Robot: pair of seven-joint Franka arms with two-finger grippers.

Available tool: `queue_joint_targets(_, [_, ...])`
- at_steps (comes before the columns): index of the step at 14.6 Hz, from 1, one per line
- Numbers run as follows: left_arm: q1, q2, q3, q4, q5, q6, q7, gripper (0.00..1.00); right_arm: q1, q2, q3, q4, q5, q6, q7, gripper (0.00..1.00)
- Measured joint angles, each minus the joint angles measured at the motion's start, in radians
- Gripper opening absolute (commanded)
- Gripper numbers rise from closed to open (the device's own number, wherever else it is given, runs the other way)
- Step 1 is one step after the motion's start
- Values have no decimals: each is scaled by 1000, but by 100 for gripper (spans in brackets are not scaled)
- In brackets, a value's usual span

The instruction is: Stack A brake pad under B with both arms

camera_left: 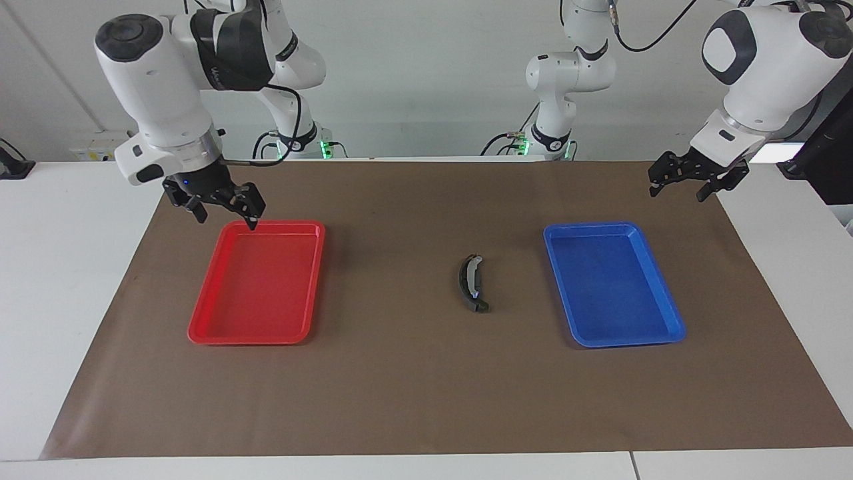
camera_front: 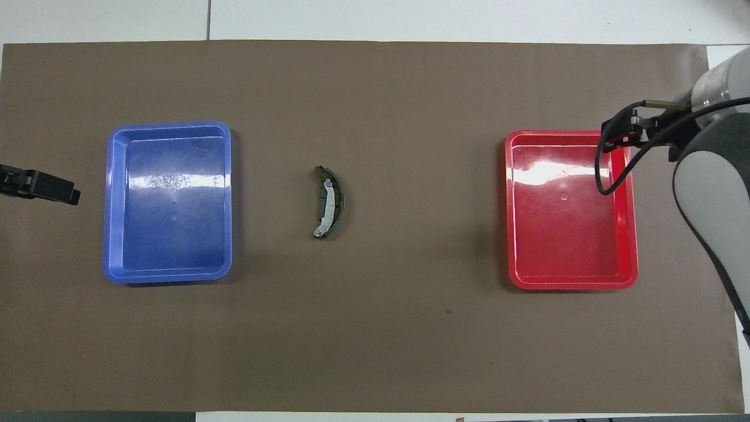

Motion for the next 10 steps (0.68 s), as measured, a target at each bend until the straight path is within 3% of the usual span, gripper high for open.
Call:
queue_joint_targets(6, [0,0,0,0,0,16,0,99,-110,-85,8,-3,0,-129,-94,99])
queue_joint_targets(10, [1,0,1,-2,0,16,0,99,-131,-89,70,-6,0,-135,-94,99])
